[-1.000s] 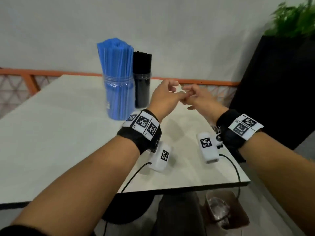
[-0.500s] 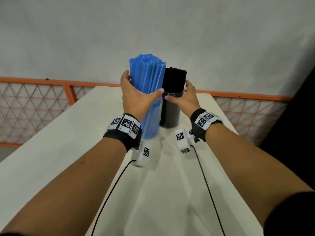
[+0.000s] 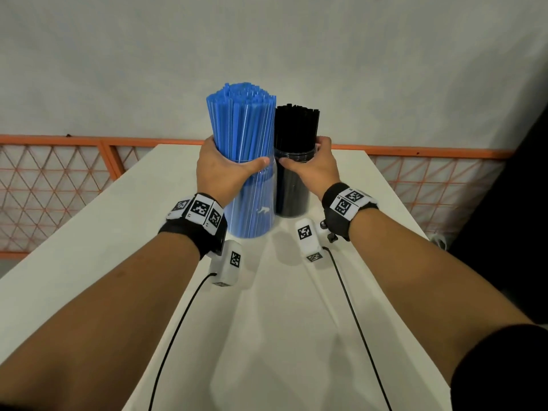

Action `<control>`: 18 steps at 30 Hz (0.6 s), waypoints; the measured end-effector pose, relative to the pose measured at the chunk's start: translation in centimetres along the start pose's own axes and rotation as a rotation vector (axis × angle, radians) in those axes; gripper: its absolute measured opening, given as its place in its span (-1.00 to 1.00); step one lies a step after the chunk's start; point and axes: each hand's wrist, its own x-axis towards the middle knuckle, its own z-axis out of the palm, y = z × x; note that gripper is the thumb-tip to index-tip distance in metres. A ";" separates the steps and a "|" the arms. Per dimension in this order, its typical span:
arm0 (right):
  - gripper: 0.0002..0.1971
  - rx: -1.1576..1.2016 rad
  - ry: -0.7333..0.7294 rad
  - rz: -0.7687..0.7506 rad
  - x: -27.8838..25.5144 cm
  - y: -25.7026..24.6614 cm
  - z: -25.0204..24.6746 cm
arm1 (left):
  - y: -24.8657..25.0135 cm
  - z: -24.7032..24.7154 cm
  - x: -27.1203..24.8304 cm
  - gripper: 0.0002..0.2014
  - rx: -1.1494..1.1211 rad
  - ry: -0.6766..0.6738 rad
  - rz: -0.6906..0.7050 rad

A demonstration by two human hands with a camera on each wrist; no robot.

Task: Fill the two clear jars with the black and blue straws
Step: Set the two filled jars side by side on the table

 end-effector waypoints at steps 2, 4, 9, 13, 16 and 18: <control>-0.25 -0.025 0.016 0.005 -0.2 -0.3 -0.4 | 0.2 -0.2 -0.1 -0.16 0.010 -0.018 0.004; -0.25 -0.044 0.023 0.004 -0.5 -0.4 -0.7 | 0.3 -0.5 -0.1 -0.22 0.019 -0.048 0.003; -0.25 -0.064 0.012 0.006 -1.3 -0.1 -3.1 | 0.3 -1.7 -0.1 -0.22 0.039 -0.087 -0.013; -0.22 -0.060 0.001 0.028 -2.3 0.4 -6.4 | 0.4 -2.4 0.0 -0.16 0.041 -0.109 -0.034; -0.20 -0.051 -0.007 0.040 -3.2 0.5 -8.6 | 0.7 -2.2 -0.2 -0.13 0.037 -0.123 -0.048; -0.31 -0.049 -0.025 0.053 -3.8 0.4 -9.8 | 1.0 -1.8 -0.6 -0.15 0.037 -0.123 -0.047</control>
